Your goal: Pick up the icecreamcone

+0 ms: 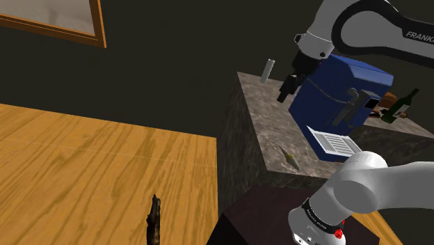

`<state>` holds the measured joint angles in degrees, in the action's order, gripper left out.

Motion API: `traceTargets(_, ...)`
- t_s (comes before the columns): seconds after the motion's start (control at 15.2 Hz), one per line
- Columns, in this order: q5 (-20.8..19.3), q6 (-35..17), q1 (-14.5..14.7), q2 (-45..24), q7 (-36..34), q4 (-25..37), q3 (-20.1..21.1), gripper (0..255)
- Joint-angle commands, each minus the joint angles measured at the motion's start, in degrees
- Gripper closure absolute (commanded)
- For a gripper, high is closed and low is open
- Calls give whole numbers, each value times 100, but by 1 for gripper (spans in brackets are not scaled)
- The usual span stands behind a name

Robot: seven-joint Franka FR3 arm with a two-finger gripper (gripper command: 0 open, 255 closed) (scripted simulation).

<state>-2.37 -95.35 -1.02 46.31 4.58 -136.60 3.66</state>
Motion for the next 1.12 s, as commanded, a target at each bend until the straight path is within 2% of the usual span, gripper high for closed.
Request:
traceTargets(0.0,0,0,0,0,0,0,0,0)
traceTargets(0.53,-291,-914,-276,270,280,-1434,-483,0)
traceTargets(1.06,-750,-2002,-734,130,589,-2620,-1046,0)
